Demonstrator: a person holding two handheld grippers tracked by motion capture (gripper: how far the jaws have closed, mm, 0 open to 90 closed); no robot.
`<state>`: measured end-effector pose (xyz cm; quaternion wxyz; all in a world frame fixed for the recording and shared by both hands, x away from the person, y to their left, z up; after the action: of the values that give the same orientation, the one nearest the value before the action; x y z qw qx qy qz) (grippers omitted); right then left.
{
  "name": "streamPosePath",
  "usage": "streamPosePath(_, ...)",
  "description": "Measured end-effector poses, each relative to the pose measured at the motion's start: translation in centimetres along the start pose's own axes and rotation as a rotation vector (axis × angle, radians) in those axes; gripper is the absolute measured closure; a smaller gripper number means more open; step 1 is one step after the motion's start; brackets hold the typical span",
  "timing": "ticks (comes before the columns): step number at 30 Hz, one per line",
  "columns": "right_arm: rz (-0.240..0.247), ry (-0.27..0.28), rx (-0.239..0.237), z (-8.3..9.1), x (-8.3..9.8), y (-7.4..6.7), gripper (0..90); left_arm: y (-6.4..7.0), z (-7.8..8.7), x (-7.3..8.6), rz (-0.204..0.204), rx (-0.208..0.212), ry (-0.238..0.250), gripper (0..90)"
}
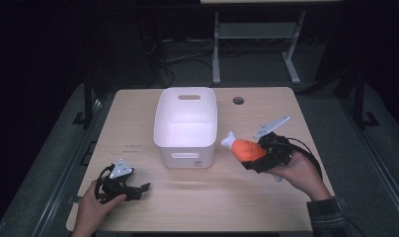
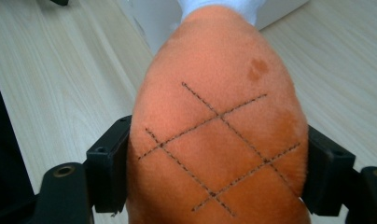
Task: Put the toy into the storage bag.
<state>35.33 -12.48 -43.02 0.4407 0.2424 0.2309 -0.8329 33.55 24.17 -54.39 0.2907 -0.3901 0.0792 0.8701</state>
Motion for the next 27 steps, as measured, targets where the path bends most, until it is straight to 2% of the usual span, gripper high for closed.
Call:
streamPosePath(12,0.009,0.022,-0.005,1.0,-2.8,0.2,24.3,0.0,0.0,0.0,0.0,0.0,0.0,12.7)
streamPosePath(27,0.036,0.031,-0.01,0.6,-6.8,0.0,24.3,0.0,0.0,0.0,0.0,0.0,-0.001,12.7)
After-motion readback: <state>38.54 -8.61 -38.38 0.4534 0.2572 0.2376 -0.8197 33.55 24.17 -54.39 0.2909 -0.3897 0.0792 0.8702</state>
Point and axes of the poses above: each handheld gripper's, and its own axes: z roughly backward along the jaws, x roughly out of its underside, y roughly to its right, the point moved 10 cm from there along -z, roughly forward along the jaws, and after that the axes turned 7 degrees about -x, right-handed, at the moved point
